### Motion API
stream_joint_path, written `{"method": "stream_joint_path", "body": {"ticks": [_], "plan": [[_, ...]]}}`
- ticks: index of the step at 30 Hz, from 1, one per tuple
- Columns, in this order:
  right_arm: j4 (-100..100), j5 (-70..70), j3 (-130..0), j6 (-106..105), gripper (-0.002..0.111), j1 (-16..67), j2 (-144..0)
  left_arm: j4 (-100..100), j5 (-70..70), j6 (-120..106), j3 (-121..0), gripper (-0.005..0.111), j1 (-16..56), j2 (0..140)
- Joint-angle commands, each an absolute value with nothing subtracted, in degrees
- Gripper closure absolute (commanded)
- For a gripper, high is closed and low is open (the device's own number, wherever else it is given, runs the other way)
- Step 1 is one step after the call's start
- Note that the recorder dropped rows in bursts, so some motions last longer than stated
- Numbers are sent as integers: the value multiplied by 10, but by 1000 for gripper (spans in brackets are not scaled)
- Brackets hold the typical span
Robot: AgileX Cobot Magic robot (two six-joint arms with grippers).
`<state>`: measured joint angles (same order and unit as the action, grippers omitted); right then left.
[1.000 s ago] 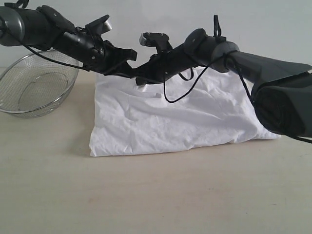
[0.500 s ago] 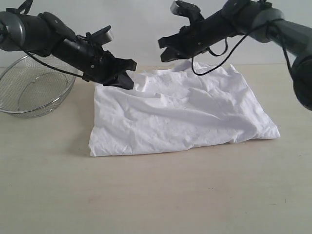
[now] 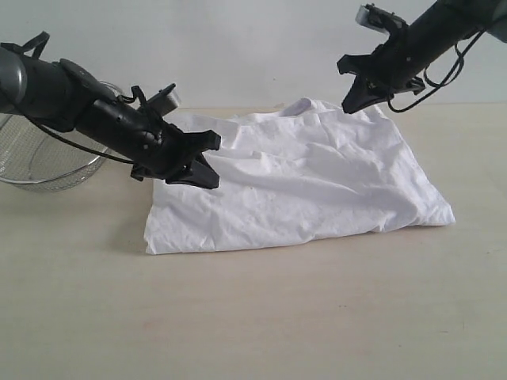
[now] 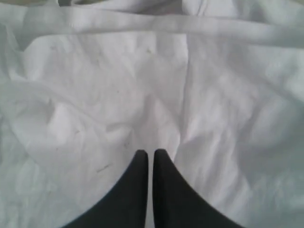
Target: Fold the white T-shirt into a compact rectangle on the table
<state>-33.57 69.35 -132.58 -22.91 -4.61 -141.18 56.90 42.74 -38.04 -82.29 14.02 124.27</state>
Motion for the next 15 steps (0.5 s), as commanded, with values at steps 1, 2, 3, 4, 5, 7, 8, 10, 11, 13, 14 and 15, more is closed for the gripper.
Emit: {"method": "stream_joint_path", "body": {"ticks": [1,2,3,4,5,7,8,10,11,13,14,15], "plan": [[-322,700,-1264,-242,108,-50,-1387,581,425,-386,-806,102,174,1232],[-322,700,-1247,-247,108,-50,-1382,581,421,-386,-805,102,180,1232],[-323,700,-1229,-252,108,-50,-1378,581,420,-386,-805,102,185,1230],[-325,700,-1212,-258,108,-50,-1372,581,418,-383,-805,102,188,1229],[-327,700,-1191,-262,108,-50,-1363,581,417,-379,-805,102,187,1224],[-328,700,-1150,-268,108,-50,-1336,582,408,-377,-804,102,187,1213],[-328,700,-1126,-276,108,-50,-1319,582,395,-371,-800,102,186,1205],[-328,686,-1078,-281,108,-50,-1284,581,381,-369,-794,102,185,1184],[-328,664,-1049,-290,108,-50,-1262,581,378,-369,-788,102,185,1174],[-326,624,-996,-293,108,-50,-1224,581,373,-369,-775,102,185,1155],[-326,606,-974,-293,108,-50,-1204,581,369,-369,-767,102,185,1146],[-326,594,-958,-290,108,-50,-1187,581,363,-369,-759,102,185,1138]]}}
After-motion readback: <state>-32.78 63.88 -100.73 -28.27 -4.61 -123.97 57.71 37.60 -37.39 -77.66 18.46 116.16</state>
